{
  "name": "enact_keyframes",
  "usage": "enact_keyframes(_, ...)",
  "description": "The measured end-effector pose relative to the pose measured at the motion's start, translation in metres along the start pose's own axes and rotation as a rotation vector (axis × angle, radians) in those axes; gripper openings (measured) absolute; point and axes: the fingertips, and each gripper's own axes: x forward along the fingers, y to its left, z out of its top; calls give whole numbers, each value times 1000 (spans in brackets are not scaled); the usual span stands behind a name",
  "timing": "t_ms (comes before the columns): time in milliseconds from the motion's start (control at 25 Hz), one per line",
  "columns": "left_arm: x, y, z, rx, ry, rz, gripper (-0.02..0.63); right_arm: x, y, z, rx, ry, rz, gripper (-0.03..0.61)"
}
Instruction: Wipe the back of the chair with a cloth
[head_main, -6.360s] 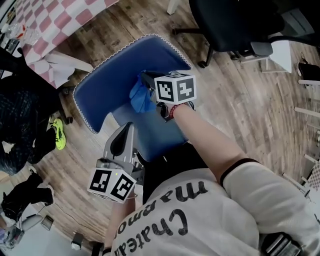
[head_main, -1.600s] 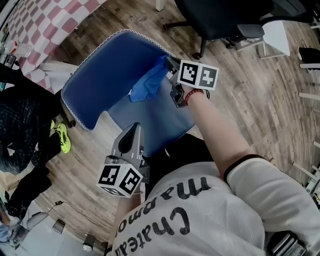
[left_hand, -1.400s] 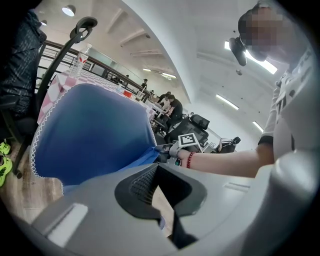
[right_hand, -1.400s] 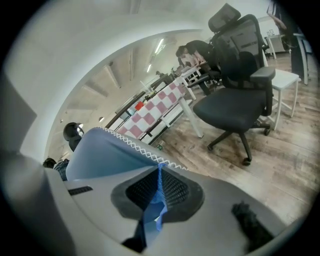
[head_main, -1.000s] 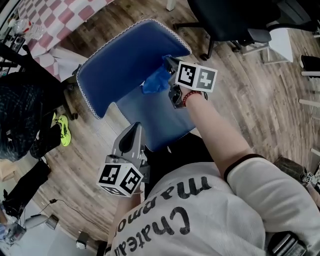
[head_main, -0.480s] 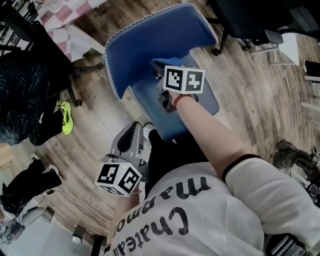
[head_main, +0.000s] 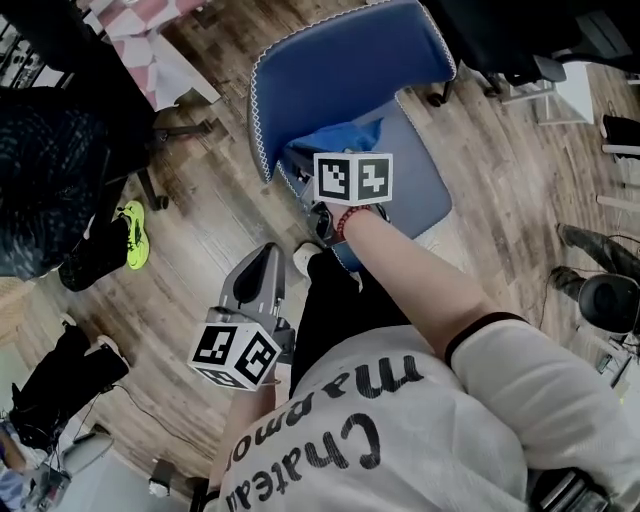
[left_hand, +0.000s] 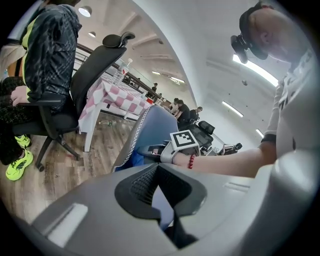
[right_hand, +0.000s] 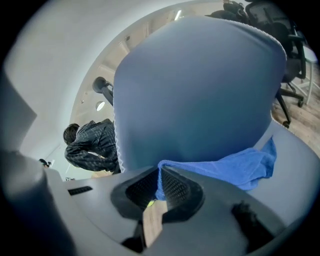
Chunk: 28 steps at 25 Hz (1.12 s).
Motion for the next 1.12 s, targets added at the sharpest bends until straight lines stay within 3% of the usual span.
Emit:
enact_keyframes(200,-7,3,2,1,-9,-20,5,3,22,-37,138,39,50,26)
enact_keyframes(640,15,6,-9,-59,-25,50,5,8,13,-33,102,116,128,26)
enact_keyframes(880,55,-9,-2,-85,-50,82,5,4,-21,7,54,117,131,26)
enact_keyframes(1120,100,-35,-2,-105,-39,90,5,-13,-86,66,98,48,79,26)
